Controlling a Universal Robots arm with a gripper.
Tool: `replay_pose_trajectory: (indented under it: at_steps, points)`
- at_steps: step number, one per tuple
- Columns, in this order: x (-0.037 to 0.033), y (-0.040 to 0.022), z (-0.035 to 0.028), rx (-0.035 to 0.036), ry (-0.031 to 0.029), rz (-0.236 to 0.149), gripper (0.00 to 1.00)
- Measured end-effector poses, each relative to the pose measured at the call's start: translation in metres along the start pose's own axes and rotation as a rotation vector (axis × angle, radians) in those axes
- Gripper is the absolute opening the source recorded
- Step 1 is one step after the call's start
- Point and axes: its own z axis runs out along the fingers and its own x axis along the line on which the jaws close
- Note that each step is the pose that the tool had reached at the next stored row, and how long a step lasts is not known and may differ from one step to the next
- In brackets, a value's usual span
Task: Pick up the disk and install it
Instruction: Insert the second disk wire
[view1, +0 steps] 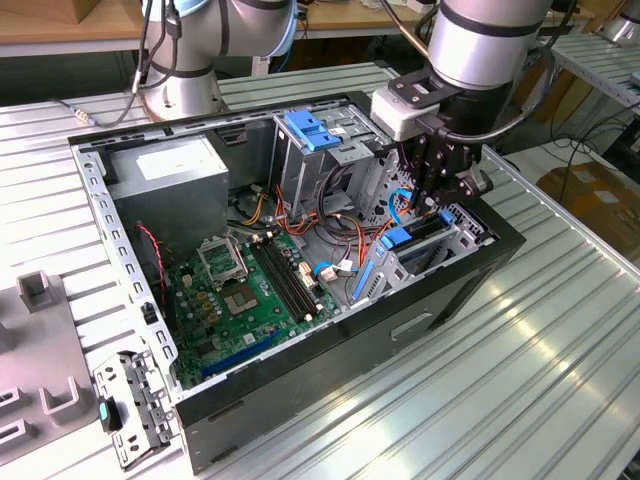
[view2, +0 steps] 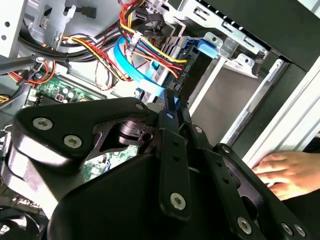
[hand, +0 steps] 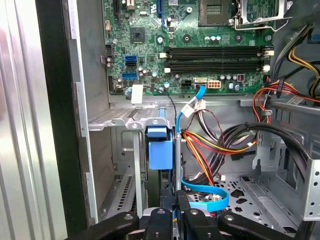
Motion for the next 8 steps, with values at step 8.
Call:
replay_pose_trajectory:
  at_steps: [8]
  points:
    - [0.0031,0.0022,0.0024,0.0064,-0.0053,-0.003,0.16]
